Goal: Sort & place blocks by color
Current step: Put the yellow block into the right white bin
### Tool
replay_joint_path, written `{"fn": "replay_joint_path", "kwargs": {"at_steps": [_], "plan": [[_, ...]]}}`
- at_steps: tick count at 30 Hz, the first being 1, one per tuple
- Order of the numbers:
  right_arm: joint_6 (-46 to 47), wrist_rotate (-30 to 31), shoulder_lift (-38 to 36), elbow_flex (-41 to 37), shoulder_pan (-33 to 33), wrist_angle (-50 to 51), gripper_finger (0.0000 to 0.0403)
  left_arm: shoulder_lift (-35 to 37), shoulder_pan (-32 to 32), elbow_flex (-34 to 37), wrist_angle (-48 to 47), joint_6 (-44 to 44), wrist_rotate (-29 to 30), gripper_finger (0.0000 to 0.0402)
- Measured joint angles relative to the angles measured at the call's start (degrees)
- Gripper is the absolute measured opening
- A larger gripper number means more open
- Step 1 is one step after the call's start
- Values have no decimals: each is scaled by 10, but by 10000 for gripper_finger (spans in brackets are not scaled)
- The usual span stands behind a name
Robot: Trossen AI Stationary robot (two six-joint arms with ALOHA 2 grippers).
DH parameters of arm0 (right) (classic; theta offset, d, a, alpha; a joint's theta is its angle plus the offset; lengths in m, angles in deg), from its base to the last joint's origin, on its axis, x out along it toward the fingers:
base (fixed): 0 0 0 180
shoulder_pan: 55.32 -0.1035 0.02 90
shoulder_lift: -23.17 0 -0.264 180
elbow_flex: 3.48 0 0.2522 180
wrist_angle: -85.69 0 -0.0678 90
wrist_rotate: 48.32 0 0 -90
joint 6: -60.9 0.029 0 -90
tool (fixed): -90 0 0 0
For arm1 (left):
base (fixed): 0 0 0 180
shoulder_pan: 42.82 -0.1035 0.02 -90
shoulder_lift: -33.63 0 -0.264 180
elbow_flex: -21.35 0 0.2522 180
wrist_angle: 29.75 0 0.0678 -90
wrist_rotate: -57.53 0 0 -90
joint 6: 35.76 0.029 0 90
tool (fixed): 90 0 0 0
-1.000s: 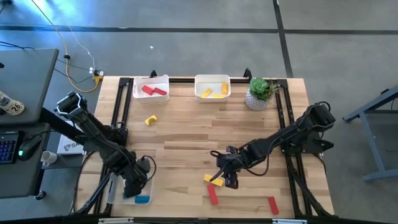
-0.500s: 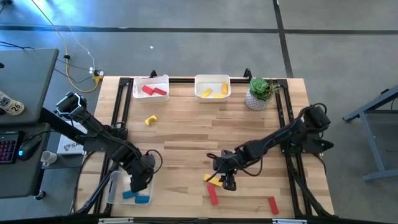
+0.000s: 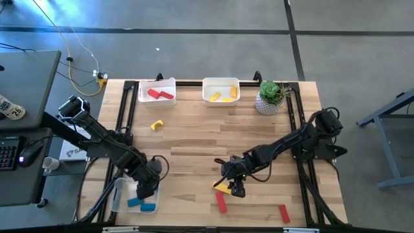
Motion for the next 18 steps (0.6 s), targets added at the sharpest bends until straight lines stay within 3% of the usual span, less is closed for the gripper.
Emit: {"fn": "replay_joint_path", "kwargs": {"at_steps": [11,18], "plan": [[30,0,0,0,-1,6,186,0,-1,0,0,-5,3,197],[58,39,0,0,-22,3,186,0,-8,0,2,-8,6,197]]}}
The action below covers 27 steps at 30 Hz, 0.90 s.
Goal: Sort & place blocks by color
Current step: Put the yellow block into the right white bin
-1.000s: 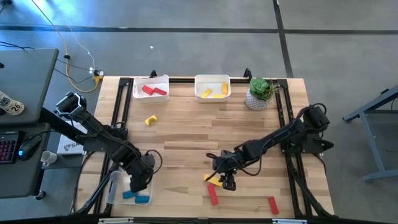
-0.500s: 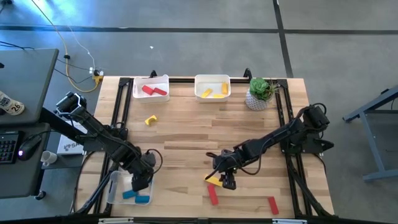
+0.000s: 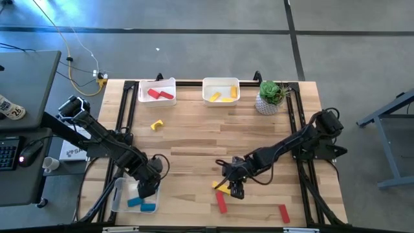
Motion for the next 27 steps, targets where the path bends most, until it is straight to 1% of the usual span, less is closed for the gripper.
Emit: {"fn": "replay_joint_path", "kwargs": {"at_steps": [4,8,14,20,23,27], "plan": [[15,25,7,0,-22,-15,186,0,0,0,0,-12,3,197],[17,37,38,0,-33,-36,186,0,0,0,2,-13,10,197],[17,39,79,0,-34,-55,186,0,0,0,4,-12,34,197],[17,40,100,2,-38,-72,186,0,0,0,5,-12,36,197],[24,61,103,2,-45,-70,186,0,0,0,5,-12,36,197],[29,105,104,3,-53,-51,185,0,0,0,5,-12,36,197]]}}
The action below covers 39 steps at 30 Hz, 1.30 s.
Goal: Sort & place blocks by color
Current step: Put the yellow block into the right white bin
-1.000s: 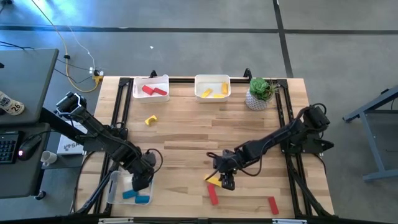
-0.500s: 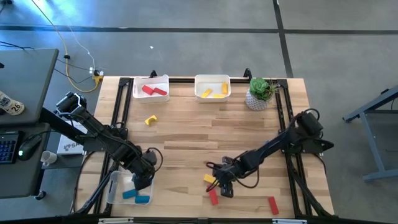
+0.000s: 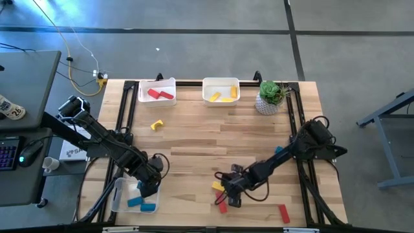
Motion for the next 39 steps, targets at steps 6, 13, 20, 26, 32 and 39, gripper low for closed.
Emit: {"fn": "replay_joint_path", "kwargs": {"at_steps": [6,13,20,26,32,39], "plan": [[23,50,0,1,-4,49,162,0,0,0,0,0,0,197],[22,63,0,1,-2,70,117,0,0,0,0,7,20,197],[23,62,0,0,2,81,106,0,0,0,0,20,35,197],[13,60,0,-3,2,73,106,0,0,0,15,19,35,197],[13,64,-1,8,2,70,105,0,0,0,59,15,16,197],[-19,100,5,70,4,122,103,0,-16,0,135,15,9,197]]}}
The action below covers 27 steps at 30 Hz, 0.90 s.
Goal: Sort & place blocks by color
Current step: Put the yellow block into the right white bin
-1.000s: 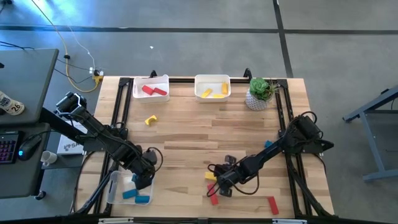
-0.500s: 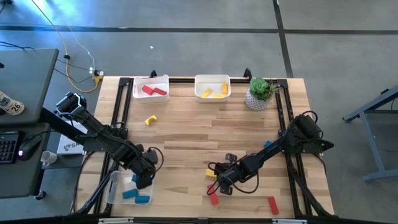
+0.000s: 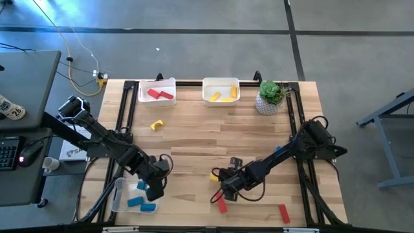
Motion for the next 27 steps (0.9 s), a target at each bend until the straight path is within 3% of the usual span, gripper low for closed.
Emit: {"fn": "replay_joint_path", "kwargs": {"at_steps": [9,27], "plan": [[-34,46,-3,62,-1,65,103,0,-64,0,79,39,-3,197],[-178,122,-4,183,-2,92,103,0,-164,0,222,70,-5,197]]}}
